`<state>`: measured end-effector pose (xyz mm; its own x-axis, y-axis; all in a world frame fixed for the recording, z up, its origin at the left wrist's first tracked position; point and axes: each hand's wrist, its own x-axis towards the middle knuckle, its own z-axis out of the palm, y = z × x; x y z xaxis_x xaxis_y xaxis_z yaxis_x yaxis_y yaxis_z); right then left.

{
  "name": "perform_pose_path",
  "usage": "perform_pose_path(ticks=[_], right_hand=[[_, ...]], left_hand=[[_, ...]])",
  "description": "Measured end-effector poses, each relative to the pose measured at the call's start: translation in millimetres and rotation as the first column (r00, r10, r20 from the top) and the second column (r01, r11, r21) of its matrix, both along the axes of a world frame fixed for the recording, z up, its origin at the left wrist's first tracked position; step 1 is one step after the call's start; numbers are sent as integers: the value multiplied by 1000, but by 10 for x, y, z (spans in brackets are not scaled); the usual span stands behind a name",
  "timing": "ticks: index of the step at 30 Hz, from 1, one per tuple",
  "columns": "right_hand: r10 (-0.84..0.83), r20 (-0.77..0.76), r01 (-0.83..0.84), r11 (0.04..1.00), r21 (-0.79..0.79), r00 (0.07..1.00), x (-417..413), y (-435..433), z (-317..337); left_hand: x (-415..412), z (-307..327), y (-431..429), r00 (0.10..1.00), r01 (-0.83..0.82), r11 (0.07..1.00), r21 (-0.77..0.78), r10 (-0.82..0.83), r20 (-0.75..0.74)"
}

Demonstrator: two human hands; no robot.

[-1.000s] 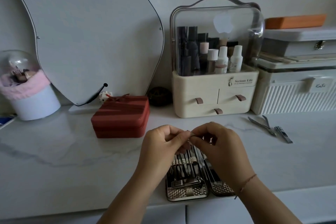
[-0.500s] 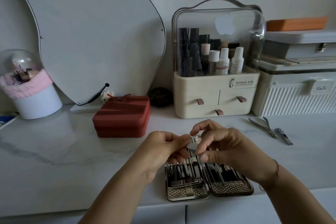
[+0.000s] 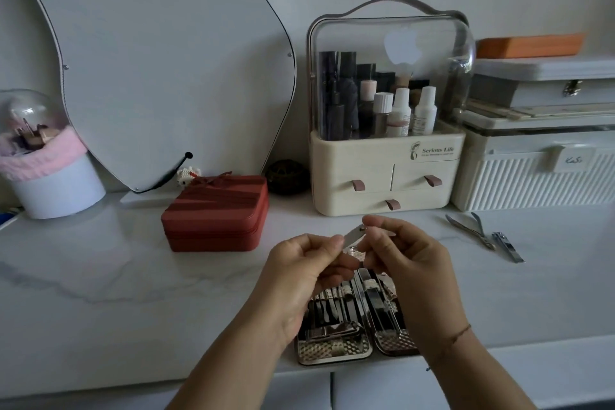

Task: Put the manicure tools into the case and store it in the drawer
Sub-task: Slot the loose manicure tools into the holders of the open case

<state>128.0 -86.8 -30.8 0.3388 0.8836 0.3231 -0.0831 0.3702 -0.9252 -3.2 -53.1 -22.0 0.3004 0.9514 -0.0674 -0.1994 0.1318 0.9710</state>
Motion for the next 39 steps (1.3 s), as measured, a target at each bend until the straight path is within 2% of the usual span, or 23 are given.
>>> perform_pose_path(ticks=[2, 7, 11, 13, 15, 17, 23, 32, 39], right_hand=[[3, 16, -3, 1000, -10, 1000, 38, 8, 23], [63, 273, -62, 998, -10, 960, 161, -39, 78], [21, 519, -26, 1000, 1, 855, 201, -166, 109], [-13, 588, 14, 1000, 3, 809, 215, -252, 96], [4, 587, 12, 1000, -24, 809, 232, -335, 55], [66, 596, -28, 997, -73, 800, 247, -410, 2], [181, 607, -78, 978, -192, 774, 316, -537, -114], [214, 626, -71, 967, -246, 750, 248, -537, -95], [290, 686, -119, 951, -285, 668, 186, -511, -55]], left_hand=[[-27, 0, -3, 998, 25, 998, 66, -21, -59], [-144, 50, 14, 973, 152, 974, 165, -118, -200], [-216, 38, 23, 927, 259, 949, 179, -193, -320], [-241, -23, 52, 920, 233, 934, 270, -121, -374], [-295, -129, 121, 883, 178, 879, 442, 55, -466], [-368, -248, 168, 822, 218, 811, 544, 148, -550], [-420, -474, 210, 623, 380, 792, 478, 163, -765], [-407, -486, 219, 623, 390, 795, 464, 144, -769], [-398, -508, 242, 605, 397, 788, 471, 161, -780]])
